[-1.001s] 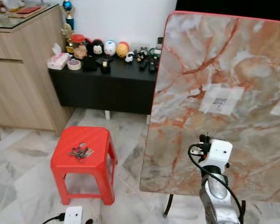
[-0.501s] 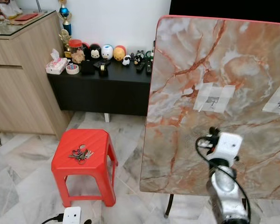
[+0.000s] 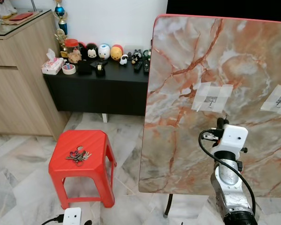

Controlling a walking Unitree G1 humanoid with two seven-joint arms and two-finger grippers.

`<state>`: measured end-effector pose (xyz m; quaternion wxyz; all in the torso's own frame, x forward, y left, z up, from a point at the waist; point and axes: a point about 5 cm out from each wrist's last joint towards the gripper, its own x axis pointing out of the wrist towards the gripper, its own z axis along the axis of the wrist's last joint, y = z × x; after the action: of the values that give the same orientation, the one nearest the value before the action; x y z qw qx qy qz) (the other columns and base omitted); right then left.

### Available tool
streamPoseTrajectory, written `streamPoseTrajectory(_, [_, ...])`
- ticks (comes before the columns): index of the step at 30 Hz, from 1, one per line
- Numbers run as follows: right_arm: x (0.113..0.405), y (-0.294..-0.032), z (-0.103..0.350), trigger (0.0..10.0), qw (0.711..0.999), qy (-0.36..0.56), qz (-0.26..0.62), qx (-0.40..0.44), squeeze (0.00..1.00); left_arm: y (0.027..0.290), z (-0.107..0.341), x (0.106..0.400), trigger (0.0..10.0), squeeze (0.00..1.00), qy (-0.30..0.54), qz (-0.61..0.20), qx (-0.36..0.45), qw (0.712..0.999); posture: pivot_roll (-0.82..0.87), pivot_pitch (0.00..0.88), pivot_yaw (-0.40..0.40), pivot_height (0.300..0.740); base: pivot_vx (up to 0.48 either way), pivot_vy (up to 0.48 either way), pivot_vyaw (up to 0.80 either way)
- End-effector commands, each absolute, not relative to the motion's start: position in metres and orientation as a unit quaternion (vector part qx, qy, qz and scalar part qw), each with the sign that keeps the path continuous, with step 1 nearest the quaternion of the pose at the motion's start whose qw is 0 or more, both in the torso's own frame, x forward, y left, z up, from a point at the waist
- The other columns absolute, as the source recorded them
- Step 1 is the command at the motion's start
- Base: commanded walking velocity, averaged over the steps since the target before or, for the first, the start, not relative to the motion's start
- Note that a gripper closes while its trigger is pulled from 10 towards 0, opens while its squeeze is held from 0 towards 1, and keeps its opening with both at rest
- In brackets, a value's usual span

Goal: Hang keys on a hook

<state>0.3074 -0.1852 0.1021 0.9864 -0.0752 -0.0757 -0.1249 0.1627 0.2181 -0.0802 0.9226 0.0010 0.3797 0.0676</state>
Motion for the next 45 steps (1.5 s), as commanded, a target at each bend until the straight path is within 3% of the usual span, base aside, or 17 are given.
streamPoseTrajectory(1, [0.3109, -0.1814, 0.1116, 10.0, 0.984, -0.099, -0.117, -0.093, 0.00, 0.2167, -0.0810, 0.1626, 10.0, 0.00, 0.384, 0.065, 0.002, 0.921, 0.04, 0.000, -0.070, 0.740, 0.000, 0.000, 0.00])
streamPoseTrajectory(45, [0.3186, -0.1782, 0.1079, 10.0, 0.973, -0.086, -0.125, -0.175, 0.00, 0.2135, -0.0810, 0.1651, 10.0, 0.00, 0.385, 0.063, 0.000, 0.921, 0.04, 0.000, -0.073, 0.740, 0.000, 0.000, 0.00])
